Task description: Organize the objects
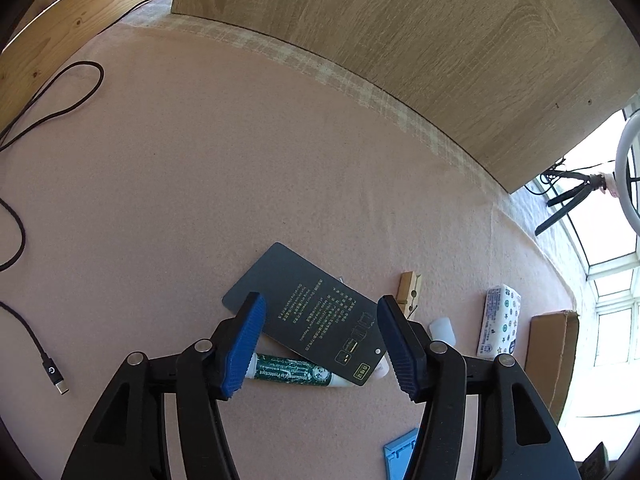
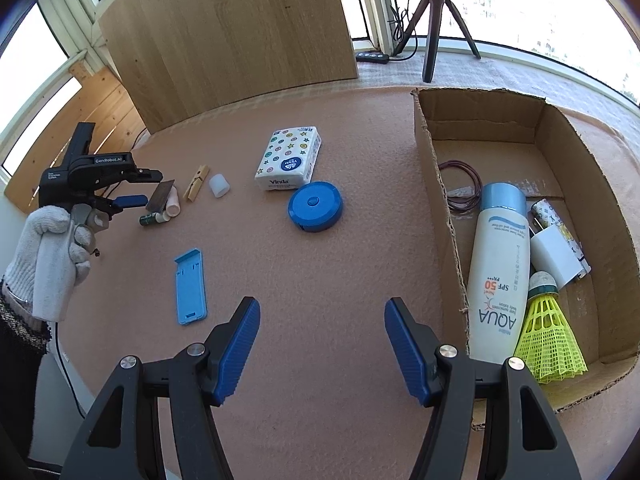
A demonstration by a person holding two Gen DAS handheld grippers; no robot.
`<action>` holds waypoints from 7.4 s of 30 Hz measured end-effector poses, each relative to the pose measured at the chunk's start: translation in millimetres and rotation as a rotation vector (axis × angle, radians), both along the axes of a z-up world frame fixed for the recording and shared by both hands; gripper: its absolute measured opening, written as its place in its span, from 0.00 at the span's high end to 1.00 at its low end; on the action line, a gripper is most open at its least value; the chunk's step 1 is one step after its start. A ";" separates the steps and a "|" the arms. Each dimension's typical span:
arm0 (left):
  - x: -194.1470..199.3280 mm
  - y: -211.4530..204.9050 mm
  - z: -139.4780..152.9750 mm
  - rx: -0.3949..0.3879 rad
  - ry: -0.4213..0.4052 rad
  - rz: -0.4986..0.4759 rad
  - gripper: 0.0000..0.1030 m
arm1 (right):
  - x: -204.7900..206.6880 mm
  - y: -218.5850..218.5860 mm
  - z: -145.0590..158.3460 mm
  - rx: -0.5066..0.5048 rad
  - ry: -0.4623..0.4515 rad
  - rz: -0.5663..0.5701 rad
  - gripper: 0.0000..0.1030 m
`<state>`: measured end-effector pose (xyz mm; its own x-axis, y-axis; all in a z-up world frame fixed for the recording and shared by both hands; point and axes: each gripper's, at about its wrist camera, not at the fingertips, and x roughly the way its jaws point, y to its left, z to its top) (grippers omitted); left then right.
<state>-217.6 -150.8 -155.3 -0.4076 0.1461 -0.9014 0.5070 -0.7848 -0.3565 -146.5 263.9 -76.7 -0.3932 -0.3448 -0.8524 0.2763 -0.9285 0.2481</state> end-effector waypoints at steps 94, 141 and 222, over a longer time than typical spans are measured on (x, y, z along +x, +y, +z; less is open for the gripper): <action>-6.5 132.0 42.1 0.079 0.261 -0.430 0.41 | -136.1 -133.9 32.6 -0.249 -0.171 0.345 0.99; -84.2 374.0 75.7 0.008 0.297 -0.755 0.35 | -118.4 130.3 69.3 -0.084 0.061 -0.162 0.34; 32.6 106.4 -12.1 -0.345 -0.010 -0.633 0.36 | -104.7 -72.0 -35.9 0.094 -0.129 0.081 0.34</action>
